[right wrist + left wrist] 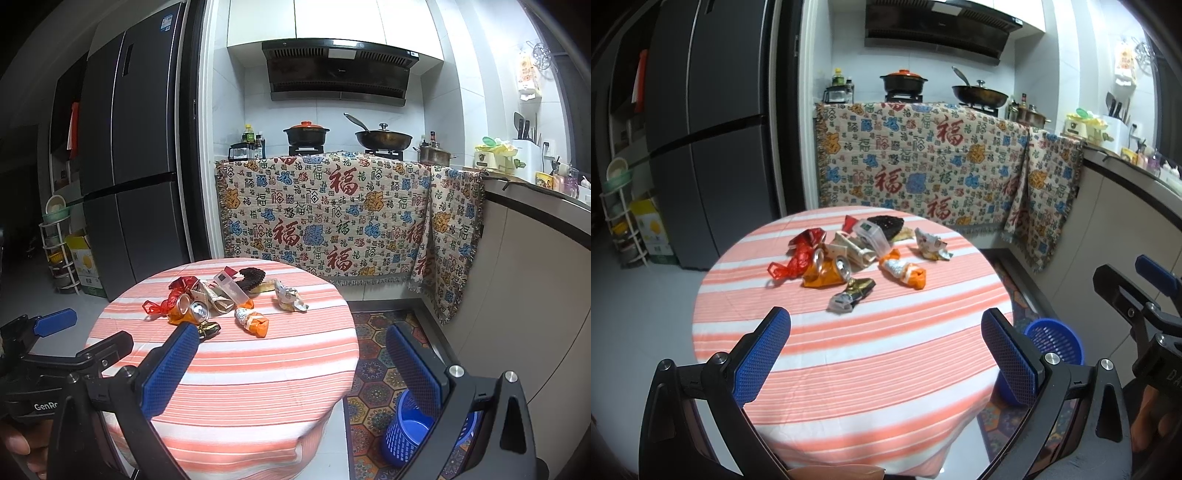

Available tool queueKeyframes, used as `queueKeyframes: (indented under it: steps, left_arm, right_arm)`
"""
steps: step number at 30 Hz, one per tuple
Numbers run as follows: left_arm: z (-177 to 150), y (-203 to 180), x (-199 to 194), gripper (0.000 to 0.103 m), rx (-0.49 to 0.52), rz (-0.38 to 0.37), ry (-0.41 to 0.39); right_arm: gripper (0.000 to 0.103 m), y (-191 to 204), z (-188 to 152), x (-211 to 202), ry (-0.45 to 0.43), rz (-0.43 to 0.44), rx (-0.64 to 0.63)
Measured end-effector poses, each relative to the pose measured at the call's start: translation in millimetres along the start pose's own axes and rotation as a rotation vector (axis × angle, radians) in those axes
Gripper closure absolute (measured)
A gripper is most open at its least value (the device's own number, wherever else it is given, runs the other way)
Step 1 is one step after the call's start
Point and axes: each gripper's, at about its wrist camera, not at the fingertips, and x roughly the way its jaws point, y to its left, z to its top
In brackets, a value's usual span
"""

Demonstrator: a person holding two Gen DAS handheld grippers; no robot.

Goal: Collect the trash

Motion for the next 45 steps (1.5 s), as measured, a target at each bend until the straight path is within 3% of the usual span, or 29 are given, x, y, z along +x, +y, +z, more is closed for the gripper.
queueKeyframes:
  steps: [45]
  left_arm:
    - [-0.6,18.5,2.7,0.0,-0.014,0.004,0.006]
  right_arm:
    - [0.0,2.9,-5.4,14.2,0.027,0.015,-0.015]
